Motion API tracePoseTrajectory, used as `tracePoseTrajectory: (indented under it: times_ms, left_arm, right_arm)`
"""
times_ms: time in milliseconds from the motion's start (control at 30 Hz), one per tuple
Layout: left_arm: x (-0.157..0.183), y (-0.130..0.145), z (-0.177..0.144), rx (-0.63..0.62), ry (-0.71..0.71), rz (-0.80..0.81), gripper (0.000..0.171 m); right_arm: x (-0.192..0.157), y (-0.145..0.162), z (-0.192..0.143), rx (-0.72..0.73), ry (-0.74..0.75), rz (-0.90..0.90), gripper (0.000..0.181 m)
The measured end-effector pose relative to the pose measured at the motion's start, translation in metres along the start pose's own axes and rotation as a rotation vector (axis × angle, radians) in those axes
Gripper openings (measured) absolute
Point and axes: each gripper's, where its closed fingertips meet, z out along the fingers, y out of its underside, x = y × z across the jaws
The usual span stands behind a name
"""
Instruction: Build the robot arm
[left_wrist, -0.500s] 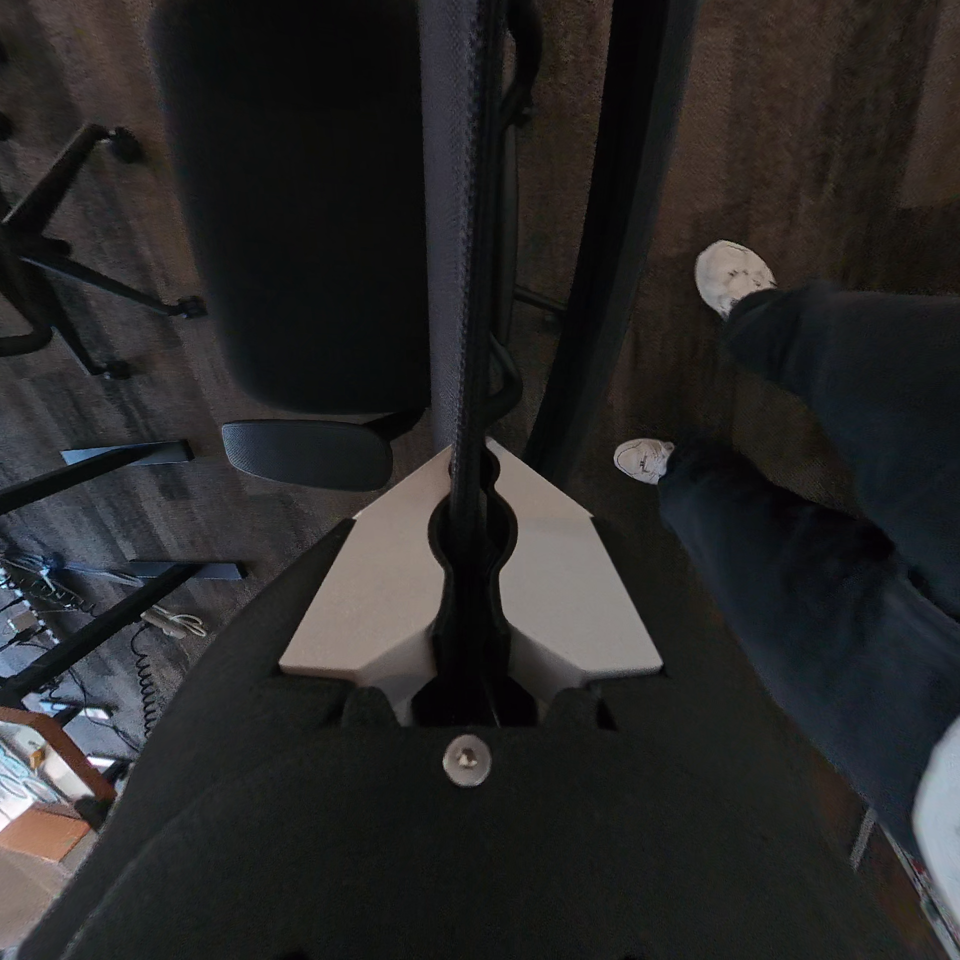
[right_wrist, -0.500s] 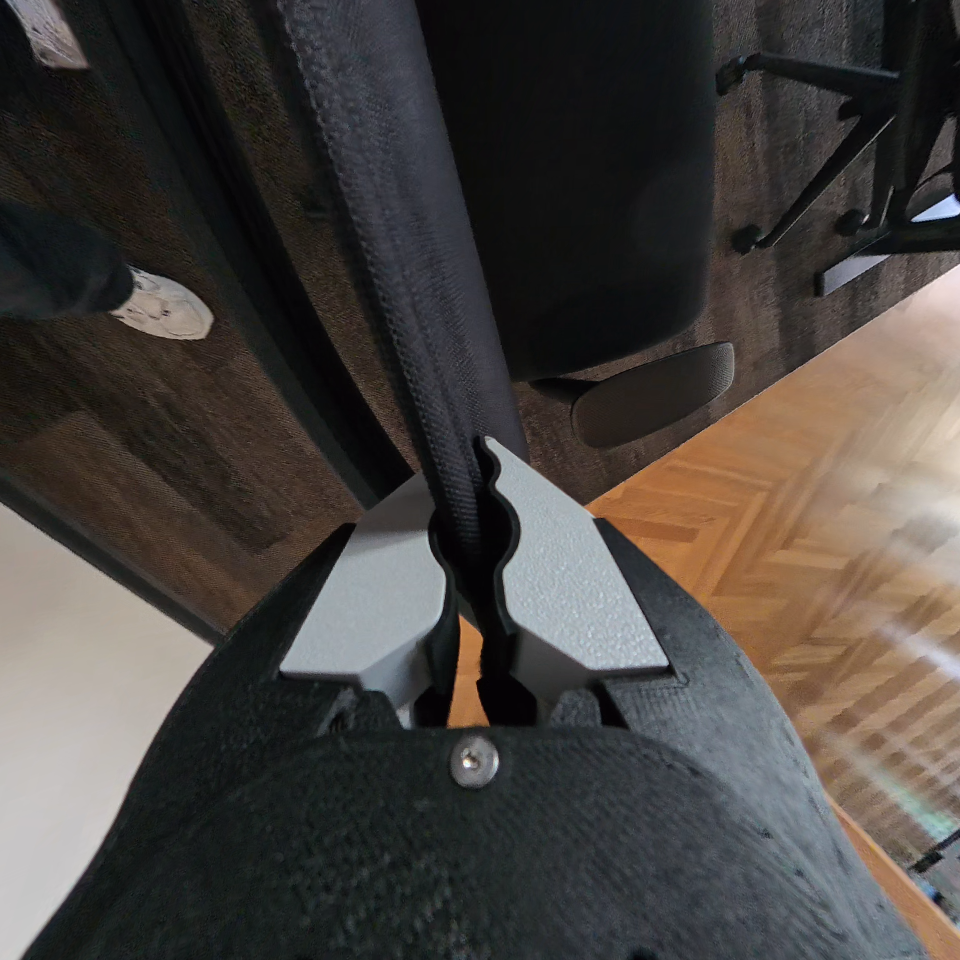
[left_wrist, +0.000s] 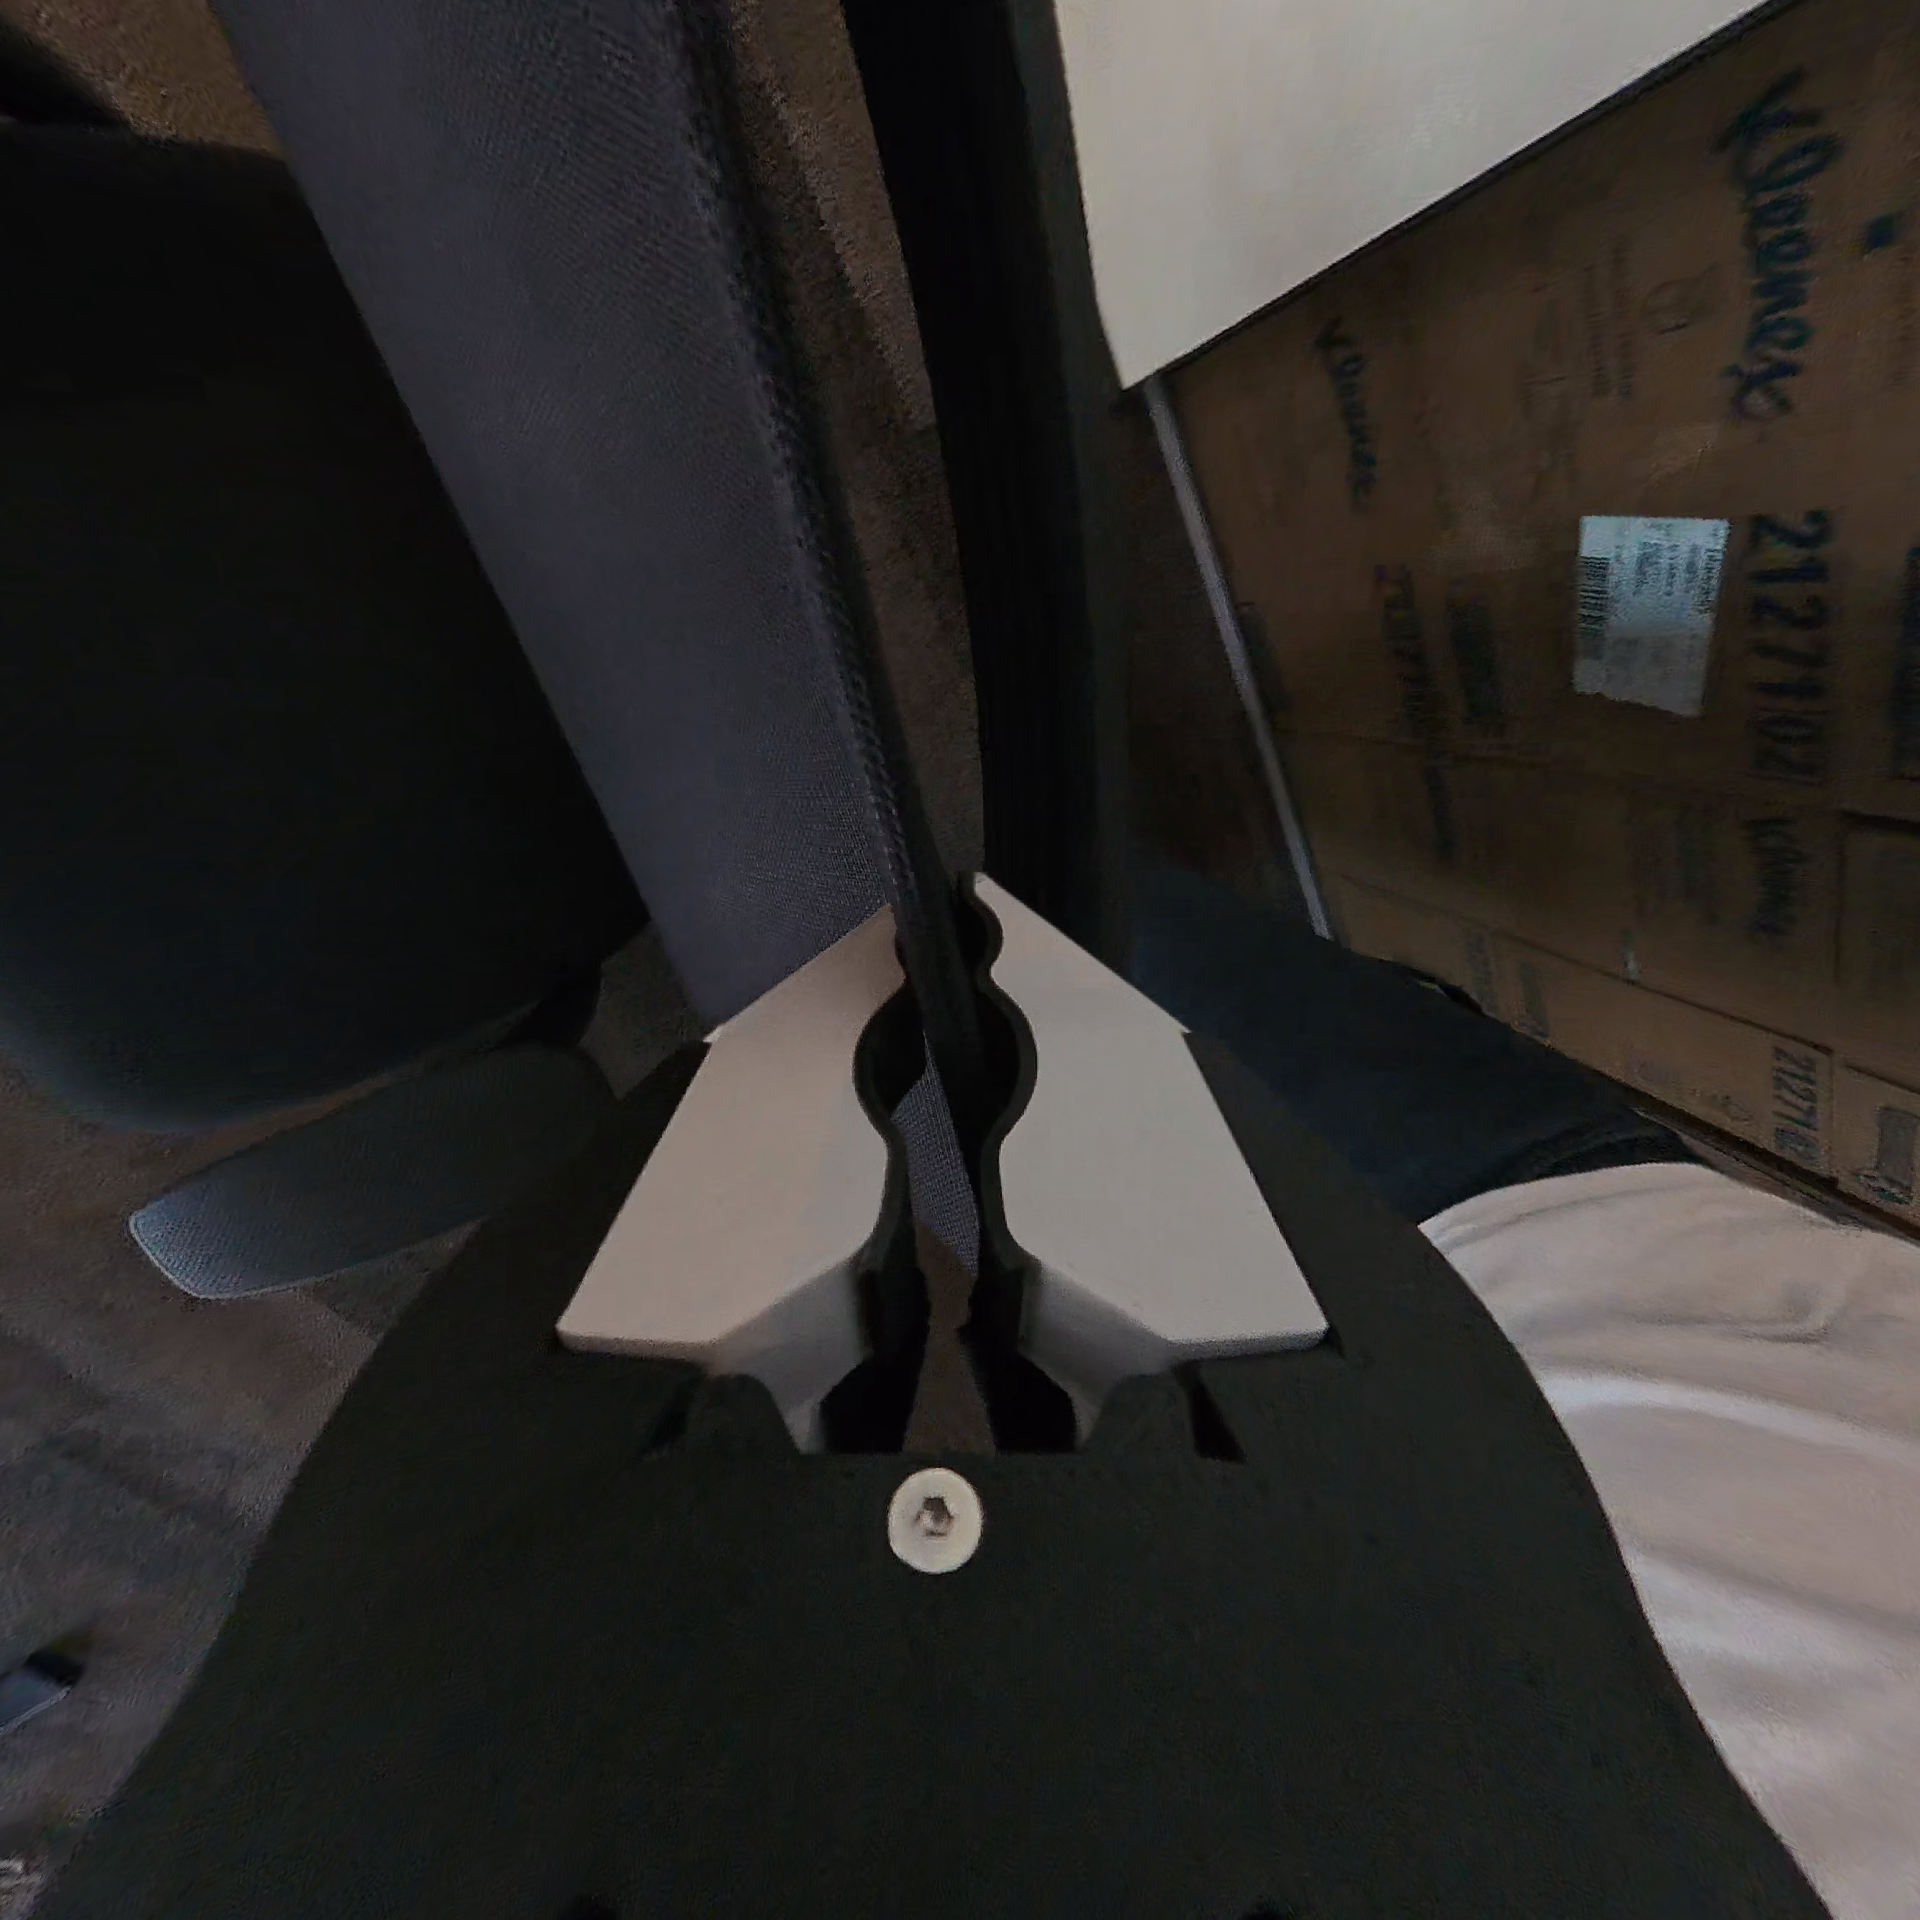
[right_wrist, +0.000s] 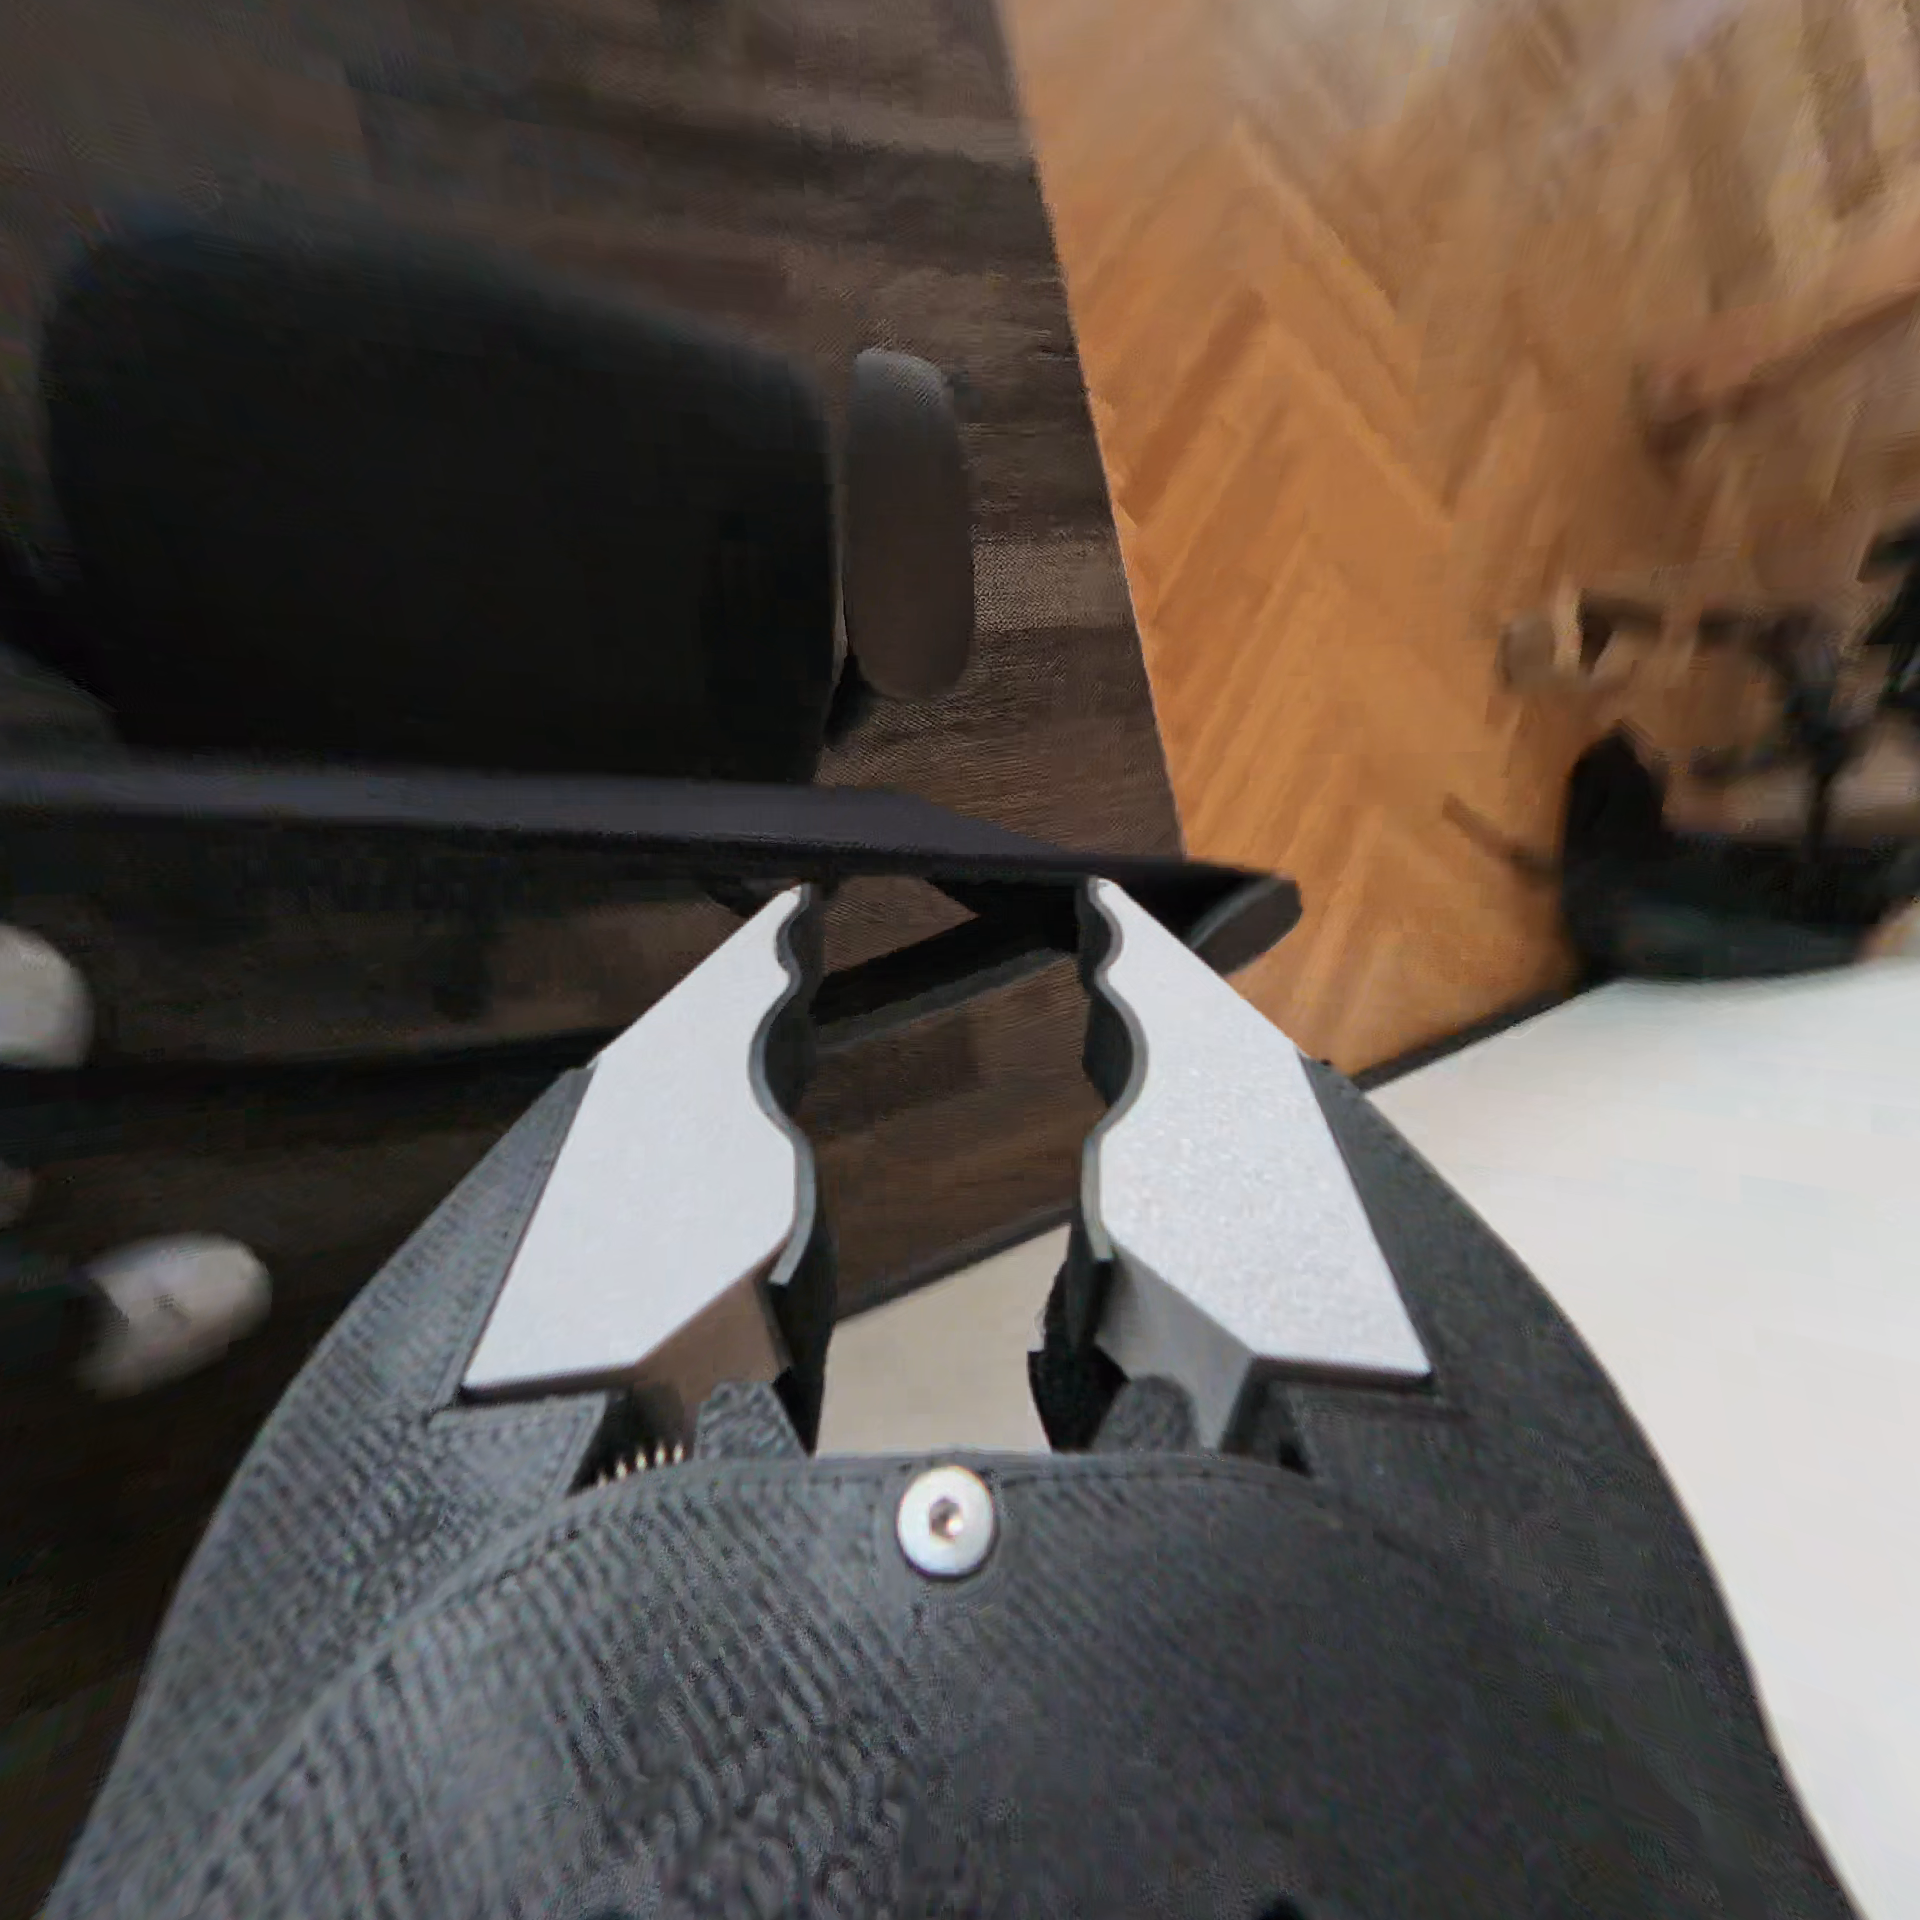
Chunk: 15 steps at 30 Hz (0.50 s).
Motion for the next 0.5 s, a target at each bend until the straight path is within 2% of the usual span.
tracePoseTrajectory:
  times_ms: [67, 133, 233, 333, 400, 467, 500]
  left_arm:
    - [0.036, -0.008, 0.012, 0.018, 0.011, 0.037, 0.001]
    - [0.070, -0.018, 0.024, 0.026, 0.019, 0.067, 0.003]
    - [0.115, -0.034, 0.038, 0.050, 0.064, 0.072, 0.007]
    - [0.157, -0.047, 0.044, 0.119, 0.219, -0.003, 0.027]
    - [0.182, -0.056, 0.034, 0.202, 0.418, -0.118, 0.042]
    - [0.190, -0.065, 0.002, 0.334, 0.610, -0.203, 0.034]
    - [0.181, -0.064, -0.013, 0.398, 0.627, -0.212, 0.037]
  right_arm:
    - [-0.008, 0.034, -0.036, 0.050, 0.055, 0.281, 0.049]
    - [-0.020, 0.068, -0.062, 0.070, 0.118, 0.439, 0.048]
    - [-0.048, 0.110, -0.083, 0.047, 0.058, 0.647, 0.051]
    - [-0.063, 0.142, -0.095, 0.002, 0.017, 0.696, 0.051]
    - [-0.068, 0.159, -0.101, -0.050, 0.008, 0.678, 0.045]
    - [-0.066, 0.174, -0.109, -0.093, 0.035, 0.648, 0.037]
    - [-0.065, 0.182, -0.114, -0.117, 0.058, 0.640, 0.034]
